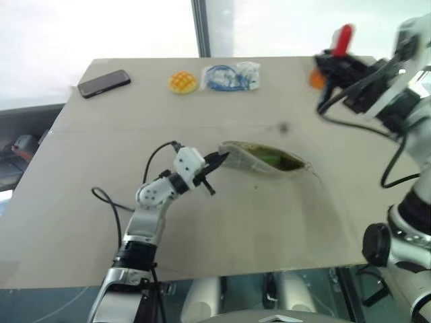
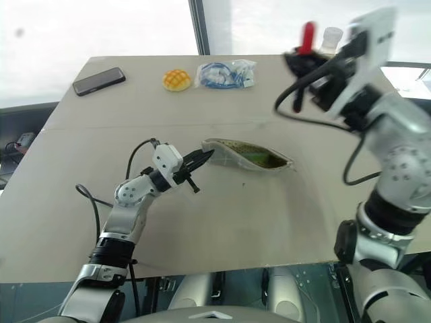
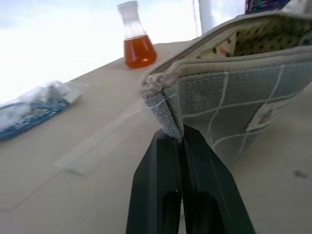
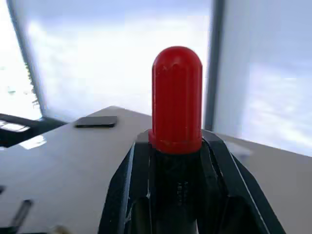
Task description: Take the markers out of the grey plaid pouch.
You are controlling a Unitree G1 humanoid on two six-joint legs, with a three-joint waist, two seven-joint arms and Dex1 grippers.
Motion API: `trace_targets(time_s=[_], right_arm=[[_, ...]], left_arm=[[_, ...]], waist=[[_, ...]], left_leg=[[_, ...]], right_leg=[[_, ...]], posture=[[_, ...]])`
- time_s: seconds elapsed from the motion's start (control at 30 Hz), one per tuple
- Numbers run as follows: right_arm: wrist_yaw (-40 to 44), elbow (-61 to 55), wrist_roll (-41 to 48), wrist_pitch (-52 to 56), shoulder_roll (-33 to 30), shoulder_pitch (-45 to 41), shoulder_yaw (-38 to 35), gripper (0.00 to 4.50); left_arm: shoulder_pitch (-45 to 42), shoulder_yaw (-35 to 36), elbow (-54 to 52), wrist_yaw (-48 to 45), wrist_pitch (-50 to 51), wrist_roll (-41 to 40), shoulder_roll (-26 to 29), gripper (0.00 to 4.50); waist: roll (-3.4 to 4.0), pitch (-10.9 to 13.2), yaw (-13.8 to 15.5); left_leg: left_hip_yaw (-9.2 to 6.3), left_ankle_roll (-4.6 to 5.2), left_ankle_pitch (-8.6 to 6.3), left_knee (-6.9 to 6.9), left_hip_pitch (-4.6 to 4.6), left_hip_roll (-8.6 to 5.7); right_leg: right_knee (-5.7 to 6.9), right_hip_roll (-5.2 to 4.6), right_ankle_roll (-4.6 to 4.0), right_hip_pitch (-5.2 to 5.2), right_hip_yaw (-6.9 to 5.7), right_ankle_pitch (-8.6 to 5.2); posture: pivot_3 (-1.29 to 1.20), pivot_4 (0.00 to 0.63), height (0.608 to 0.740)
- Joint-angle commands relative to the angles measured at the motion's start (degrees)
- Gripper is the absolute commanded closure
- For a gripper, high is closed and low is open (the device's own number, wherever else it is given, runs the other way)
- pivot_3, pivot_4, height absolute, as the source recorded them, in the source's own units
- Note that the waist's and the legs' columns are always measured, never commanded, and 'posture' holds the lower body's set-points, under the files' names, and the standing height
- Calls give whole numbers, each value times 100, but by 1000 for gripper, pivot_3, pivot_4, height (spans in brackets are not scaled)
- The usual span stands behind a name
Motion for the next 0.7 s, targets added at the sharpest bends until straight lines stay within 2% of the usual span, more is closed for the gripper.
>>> trace_targets(time_s=[0.03,0.1,0.17,0.27,0.4,0.47,0.5,0.57,0.6,0.7], right_arm=[[-150,1052,-734,-244,-748,299,594,4043],[-63,1862,-1214,-740,-1102,458,1181,4043],[15,2891,-1688,-1352,-1195,481,1718,4043],[-1,4210,-2162,-2129,-1032,273,2230,4043],[216,5401,-2521,-2709,-799,-46,2640,4043],[392,5723,-2699,-2899,-774,-126,2838,3035],[503,5808,-2777,-2991,-768,-128,2938,2713],[678,5798,-2785,-2990,-723,-78,3002,1708],[696,5697,-2803,-2979,-718,-1,2998,1354],[701,4819,-2672,-2836,-800,347,2748,1354]], left_arm=[[-45,125,254,457,-616,488,231,4500],[-85,144,381,565,-850,577,345,4500],[-126,151,496,587,-1007,582,441,4500],[-152,136,618,589,-1159,563,518,4500],[-140,132,836,608,-1378,532,562,4500],[-111,129,919,630,-1467,519,555,4500],[-89,125,951,636,-1515,515,549,4500],[-56,122,1024,631,-1600,493,539,4500],[-51,126,1084,613,-1662,465,536,4500],[-53,178,1230,569,-1770,302,492,4500]], waist=[[0,0,-9],[5,1,-36],[9,2,-71],[10,2,-109],[6,0,-163],[5,-1,-159],[5,-1,-158],[9,-1,-155],[6,-3,-157],[7,-4,-159]], left_leg=[[5,0,0,0,1,-1],[11,1,0,-4,1,0],[21,1,1,-8,2,3],[52,1,1,-8,2,7],[64,1,1,-8,1,6],[66,1,1,-4,3,6],[66,2,1,-4,3,6],[64,2,1,-4,2,7],[66,2,1,-5,3,7],[66,2,1,-6,6,12]], right_leg=[[1,0,0,-2,4,1],[2,2,1,-6,10,2],[7,7,2,-16,20,2],[8,11,3,-17,18,1],[7,10,5,-19,31,2],[5,9,6,-16,31,3],[6,8,6,-16,31,2],[6,8,6,-17,30,2],[8,8,6,-17,32,3],[10,11,5,-17,31,3]], posture=[[0,150,740],[0,150,740],[0,150,740],[0,150,740],[0,150,740],[0,150,740],[0,150,740],[0,150,740],[0,150,740],[0,150,740]])
